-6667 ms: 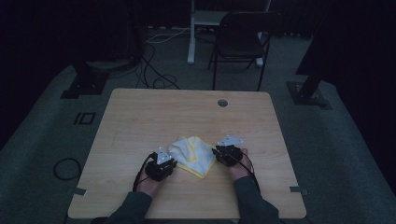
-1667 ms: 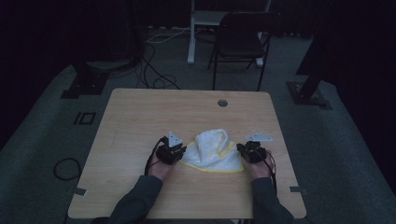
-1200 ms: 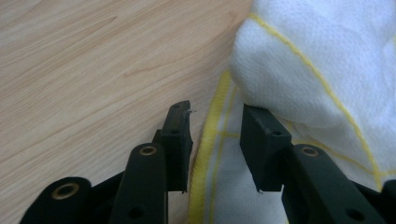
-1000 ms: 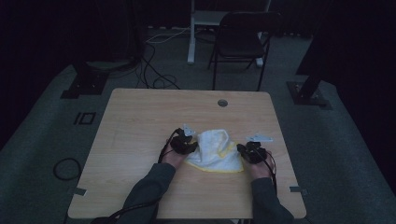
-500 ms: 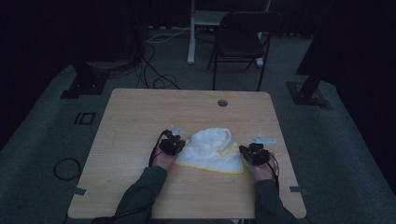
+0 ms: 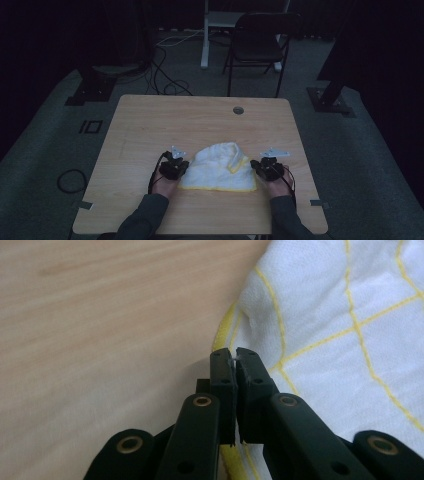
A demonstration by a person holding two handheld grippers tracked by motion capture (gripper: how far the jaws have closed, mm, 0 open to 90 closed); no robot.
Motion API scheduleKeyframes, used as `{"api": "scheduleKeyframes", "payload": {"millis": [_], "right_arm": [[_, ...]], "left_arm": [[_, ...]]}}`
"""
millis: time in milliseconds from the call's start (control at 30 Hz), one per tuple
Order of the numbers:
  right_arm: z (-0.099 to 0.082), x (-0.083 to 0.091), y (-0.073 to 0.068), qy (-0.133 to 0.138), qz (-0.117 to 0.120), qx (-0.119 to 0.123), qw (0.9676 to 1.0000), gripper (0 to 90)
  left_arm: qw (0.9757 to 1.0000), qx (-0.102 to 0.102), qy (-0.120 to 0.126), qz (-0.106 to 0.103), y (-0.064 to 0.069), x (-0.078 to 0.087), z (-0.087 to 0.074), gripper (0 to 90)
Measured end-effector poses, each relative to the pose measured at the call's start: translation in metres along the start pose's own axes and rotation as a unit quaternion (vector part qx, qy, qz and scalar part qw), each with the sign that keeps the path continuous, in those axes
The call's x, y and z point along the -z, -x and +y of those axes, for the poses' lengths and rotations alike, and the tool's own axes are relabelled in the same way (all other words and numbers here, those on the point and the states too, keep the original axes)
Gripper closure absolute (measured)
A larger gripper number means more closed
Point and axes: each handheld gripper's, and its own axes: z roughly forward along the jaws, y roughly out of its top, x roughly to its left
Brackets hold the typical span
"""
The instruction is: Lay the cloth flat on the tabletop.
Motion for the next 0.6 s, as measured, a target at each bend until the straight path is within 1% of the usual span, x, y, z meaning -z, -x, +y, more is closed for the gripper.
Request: {"api": "scheduleKeyframes", "payload": {"millis": [33, 67, 133, 200, 233, 333, 467, 533, 600], "right_arm": [[0.000, 0.001, -0.001, -0.001, 0.002, 0.002, 1.0000, 86.6], [0.000, 0.002, -0.001, 0.000, 0.001, 0.004, 1.0000, 83.3], [0.001, 0.005, -0.001, 0.008, 0.001, 0.002, 1.0000, 77.9], [0.004, 0.008, -0.003, 0.017, 0.001, 0.002, 0.9999, 74.0], [0.006, 0.009, -0.004, 0.022, 0.001, 0.004, 0.9998, 71.7], [0.012, 0.010, -0.010, 0.032, 0.007, 0.008, 0.9994, 68.7], [0.023, 0.006, -0.017, 0.045, 0.017, 0.006, 0.9988, 66.2], [0.029, 0.003, -0.020, 0.048, 0.020, 0.005, 0.9986, 65.3], [0.034, 0.001, -0.022, 0.050, 0.023, 0.007, 0.9985, 64.3]], "left_arm": [[1.0000, -0.005, 0.006, -0.004, 0.000, 0.002, -0.002, 82.8], [0.9999, -0.006, 0.010, -0.005, 0.000, 0.004, -0.003, 79.1], [0.9998, 0.000, 0.021, -0.005, -0.002, 0.007, -0.001, 75.9], [0.9993, 0.006, 0.036, -0.010, -0.004, 0.010, 0.003, 73.0], [0.9991, 0.005, 0.040, -0.010, -0.004, 0.010, 0.006, 71.6], [0.9983, 0.001, 0.057, -0.011, -0.002, 0.010, 0.017, 68.5], [0.9975, -0.009, 0.069, -0.016, 0.002, 0.004, 0.035, 66.2], [0.9972, -0.016, 0.068, -0.027, 0.004, -0.002, 0.044, 63.9], [0.9969, -0.020, 0.063, -0.043, 0.006, -0.009, 0.052, 61.3]]}}
